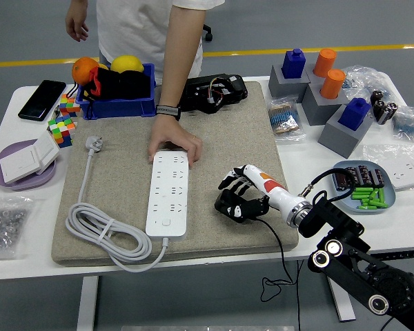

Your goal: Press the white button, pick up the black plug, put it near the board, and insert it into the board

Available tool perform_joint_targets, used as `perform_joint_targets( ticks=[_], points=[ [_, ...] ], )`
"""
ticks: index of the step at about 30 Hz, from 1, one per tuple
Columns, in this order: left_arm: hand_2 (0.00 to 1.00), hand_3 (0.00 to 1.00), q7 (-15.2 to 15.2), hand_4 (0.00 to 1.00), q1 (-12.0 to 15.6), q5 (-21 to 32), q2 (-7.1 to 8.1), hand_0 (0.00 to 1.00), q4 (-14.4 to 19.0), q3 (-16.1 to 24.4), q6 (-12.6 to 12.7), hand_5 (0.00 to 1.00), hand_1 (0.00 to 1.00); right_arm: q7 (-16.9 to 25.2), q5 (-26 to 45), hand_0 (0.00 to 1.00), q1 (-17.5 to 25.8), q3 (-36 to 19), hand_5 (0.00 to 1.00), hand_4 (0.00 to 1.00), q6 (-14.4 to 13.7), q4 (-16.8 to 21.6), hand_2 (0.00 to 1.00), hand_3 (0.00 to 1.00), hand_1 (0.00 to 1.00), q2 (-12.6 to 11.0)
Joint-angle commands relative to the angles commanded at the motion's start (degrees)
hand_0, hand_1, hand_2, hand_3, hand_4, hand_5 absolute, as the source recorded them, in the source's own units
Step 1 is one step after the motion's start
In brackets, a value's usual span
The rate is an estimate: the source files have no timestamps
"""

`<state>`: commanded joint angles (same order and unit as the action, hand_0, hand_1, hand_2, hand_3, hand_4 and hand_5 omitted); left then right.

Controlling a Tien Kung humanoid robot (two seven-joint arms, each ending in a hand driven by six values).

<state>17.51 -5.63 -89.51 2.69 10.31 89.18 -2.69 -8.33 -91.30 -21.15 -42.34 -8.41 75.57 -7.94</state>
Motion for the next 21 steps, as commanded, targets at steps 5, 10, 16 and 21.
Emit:
perform_joint_targets(
  ticks=[5,10,16,21],
  points=[
    [0.643,0.685,0.0,0.580,0.1,0.2,-0.07,0.650,0.0,0.0,0.0,0.029,0.643,-1.2,-0.2,0.527,0.3,0.1,0.017,0.850,1.3,0.2,0.622,0.532,0.576,-0.1],
    [0.642,0.685,0.1,0.581,0.2,-0.2,-0.06,0.651,0.0,0.4,0.0,0.028,0.643,-1.8,0.0,0.513,0.3,0.0,0.011,0.850,2.3,0.4,0.620,0.542,0.573,0.0],
    [0.643,0.685,0.0,0.581,0.2,-0.1,-0.10,0.651,0.0,0.3,0.1,0.028,0.644,-1.3,0.0,0.583,0.3,0.0,0.031,0.889,2.3,0.7,0.705,0.576,0.667,0.1],
    [0.643,0.685,0.0,0.582,0.2,-0.2,-0.10,0.652,0.0,0.6,0.1,0.027,0.643,-0.7,0.1,0.655,0.3,-0.2,0.083,0.952,2.1,1.1,0.753,0.622,0.713,0.0]
  ],
)
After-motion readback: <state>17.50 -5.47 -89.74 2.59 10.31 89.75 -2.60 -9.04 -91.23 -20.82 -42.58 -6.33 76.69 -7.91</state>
